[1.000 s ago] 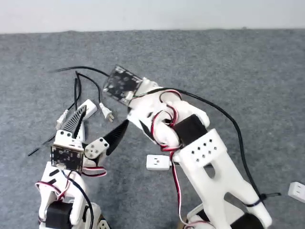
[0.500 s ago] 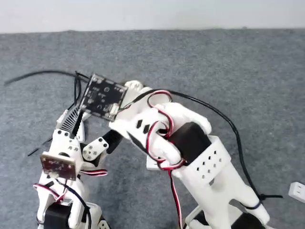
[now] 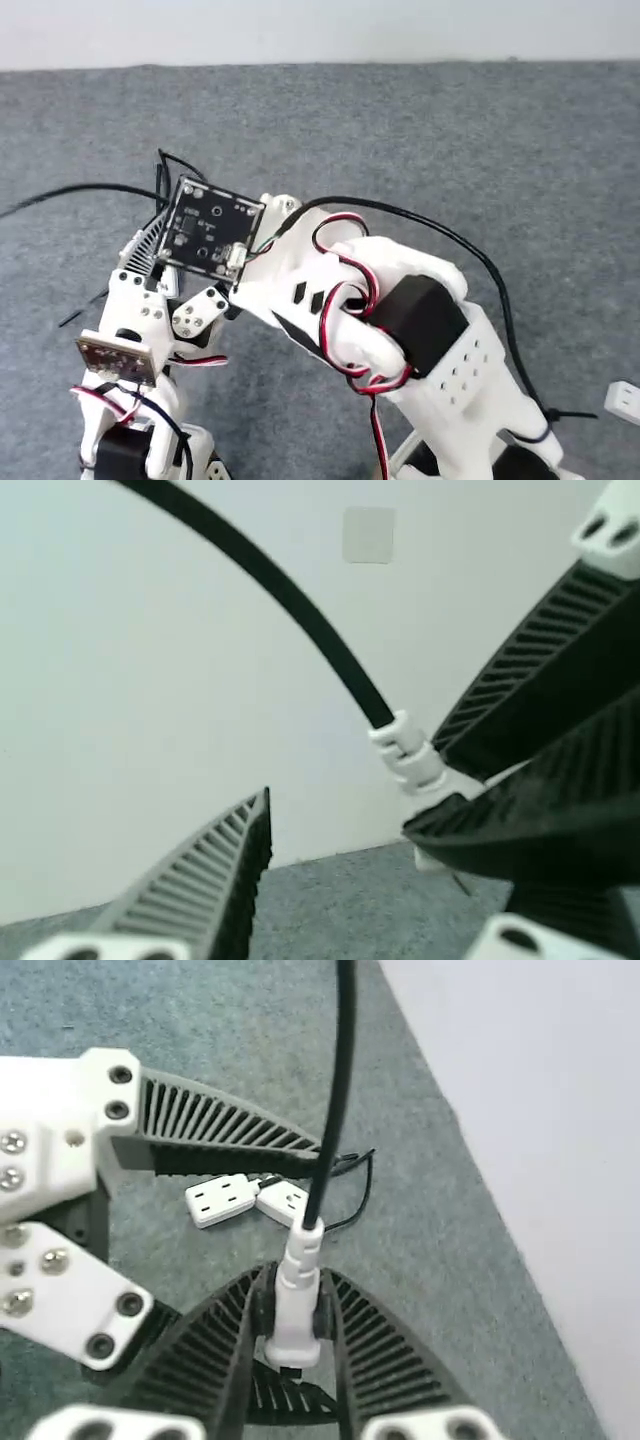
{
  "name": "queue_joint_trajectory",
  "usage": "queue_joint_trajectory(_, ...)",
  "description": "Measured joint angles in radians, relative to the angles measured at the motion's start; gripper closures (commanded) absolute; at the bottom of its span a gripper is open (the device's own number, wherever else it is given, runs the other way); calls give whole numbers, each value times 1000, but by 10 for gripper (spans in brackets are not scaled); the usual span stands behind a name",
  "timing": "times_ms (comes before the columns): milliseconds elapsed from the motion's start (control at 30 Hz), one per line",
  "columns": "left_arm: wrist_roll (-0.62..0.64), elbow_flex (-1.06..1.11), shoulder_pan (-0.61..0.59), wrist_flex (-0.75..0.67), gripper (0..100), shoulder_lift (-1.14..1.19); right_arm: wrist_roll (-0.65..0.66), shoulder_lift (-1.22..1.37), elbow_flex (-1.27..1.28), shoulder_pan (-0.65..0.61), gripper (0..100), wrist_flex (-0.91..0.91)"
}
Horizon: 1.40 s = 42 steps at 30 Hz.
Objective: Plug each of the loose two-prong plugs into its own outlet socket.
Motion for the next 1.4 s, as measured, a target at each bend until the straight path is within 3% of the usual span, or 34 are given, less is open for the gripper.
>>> queue_joint_trajectory(500, 0, 60, -112, -15, 626, 0, -46, 0, -124, -6, 991, 173)
queue_joint_trajectory(967, 0, 63, -114, 15, 626, 0, -68, -2, -129, -6, 991, 236)
queue_joint_trajectory(1233, -3, 126, -164, -5, 626, 0, -232, 8, -123, 176, 991, 348)
queue_joint_trajectory(1400, -3, 147, -173, -35, 626, 0, -262, 11, 29, 293, 991, 348)
